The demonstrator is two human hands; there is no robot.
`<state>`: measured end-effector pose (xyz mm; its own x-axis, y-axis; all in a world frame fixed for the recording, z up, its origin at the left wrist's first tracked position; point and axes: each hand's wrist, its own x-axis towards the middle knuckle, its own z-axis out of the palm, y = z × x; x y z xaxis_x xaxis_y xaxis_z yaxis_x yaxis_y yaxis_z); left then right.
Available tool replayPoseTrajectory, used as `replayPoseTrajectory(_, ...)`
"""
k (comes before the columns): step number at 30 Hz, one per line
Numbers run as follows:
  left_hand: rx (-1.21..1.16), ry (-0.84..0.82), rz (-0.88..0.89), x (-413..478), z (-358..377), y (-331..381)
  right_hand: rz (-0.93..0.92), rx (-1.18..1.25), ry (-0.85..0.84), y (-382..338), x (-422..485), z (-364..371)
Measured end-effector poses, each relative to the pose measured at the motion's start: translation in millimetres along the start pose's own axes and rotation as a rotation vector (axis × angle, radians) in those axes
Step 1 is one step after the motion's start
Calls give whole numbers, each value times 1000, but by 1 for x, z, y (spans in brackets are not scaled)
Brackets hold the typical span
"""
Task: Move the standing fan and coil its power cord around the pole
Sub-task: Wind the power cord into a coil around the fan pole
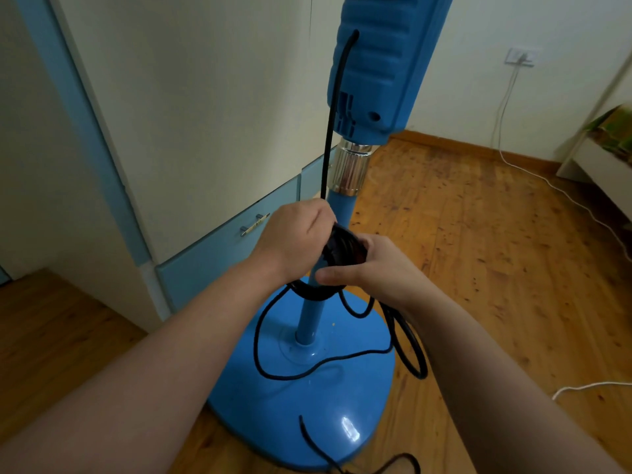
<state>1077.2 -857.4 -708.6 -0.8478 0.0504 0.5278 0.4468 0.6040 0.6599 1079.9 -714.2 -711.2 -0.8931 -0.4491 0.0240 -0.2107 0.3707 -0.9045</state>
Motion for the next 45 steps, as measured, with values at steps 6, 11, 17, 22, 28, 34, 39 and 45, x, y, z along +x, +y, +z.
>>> replayPoseTrajectory(6, -233, 199, -164, 3, 3, 2, -58, 18, 48, -2, -1, -1)
replayPoseTrajectory(11, -541, 409, -467, 7, 8, -1, -110, 13, 69, -2, 2, -1)
replayPoseTrajectory(17, -573, 385, -560, 5, 16, -1, -177, 9, 200, 3, 4, 8)
replayPoseTrajectory(22, -145, 118, -186, 7, -6, 0, -210, -73, 277, 7, 5, 3)
replayPoseTrajectory(28, 314, -559, -24, 9, -29, 13, -172, -478, 61, 7, 4, 1)
replayPoseTrajectory(34, 575, -558, -36, 5, -12, 11, -224, -640, 10, 0, 6, 13)
replayPoseTrajectory(39, 501, -424, -37, 4, -16, 6, -238, -517, 63, 2, 6, 6)
replayPoseTrajectory(45, 478, -165, -71, 0, -14, 2, -115, -175, 99, 11, 3, -8)
